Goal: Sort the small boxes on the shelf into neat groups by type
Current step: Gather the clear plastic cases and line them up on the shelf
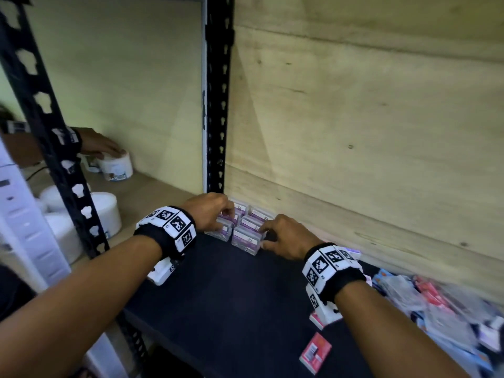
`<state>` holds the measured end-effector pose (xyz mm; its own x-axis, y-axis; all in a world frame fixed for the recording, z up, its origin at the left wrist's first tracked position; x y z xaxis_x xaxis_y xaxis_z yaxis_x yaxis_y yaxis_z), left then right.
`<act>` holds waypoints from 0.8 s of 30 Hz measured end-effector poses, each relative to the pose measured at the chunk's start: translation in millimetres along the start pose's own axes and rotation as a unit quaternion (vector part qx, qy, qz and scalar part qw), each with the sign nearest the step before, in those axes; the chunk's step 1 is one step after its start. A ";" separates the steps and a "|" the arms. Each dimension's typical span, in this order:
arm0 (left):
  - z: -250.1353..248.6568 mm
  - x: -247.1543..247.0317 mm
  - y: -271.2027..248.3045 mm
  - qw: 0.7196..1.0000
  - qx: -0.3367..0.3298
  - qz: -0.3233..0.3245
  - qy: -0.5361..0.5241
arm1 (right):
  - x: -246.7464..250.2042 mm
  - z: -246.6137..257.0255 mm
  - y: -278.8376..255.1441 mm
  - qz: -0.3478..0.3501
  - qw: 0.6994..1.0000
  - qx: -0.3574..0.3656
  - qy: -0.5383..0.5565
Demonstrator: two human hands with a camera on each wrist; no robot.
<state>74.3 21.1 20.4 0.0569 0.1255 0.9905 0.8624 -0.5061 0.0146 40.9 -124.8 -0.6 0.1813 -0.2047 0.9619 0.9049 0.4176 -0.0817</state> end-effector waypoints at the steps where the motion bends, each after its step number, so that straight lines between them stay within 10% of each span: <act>1: -11.5 4.6 1.1 1.000 -0.009 -0.002 0.001 | 3.7 -8.4 -7.5 0.002 1.000 -0.010 0.002; 24: -312.3 -78.1 47.7 0.977 -0.175 0.118 -0.014 | 41.6 -220.5 -202.0 0.062 0.967 -0.247 -0.026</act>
<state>-46.1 -279.3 -13.5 0.2513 -0.0101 0.9678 0.5984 -0.7843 -0.1636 -49.5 -412.9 -1.6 0.2930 -0.1292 0.9473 0.9530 -0.0406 -0.3003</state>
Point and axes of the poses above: each hand's wrist, its own y-axis towards the middle knuckle, its own x-axis out of the back of the hand, z = x × y, the point moved 10 cm from there along y, towards the middle knuckle
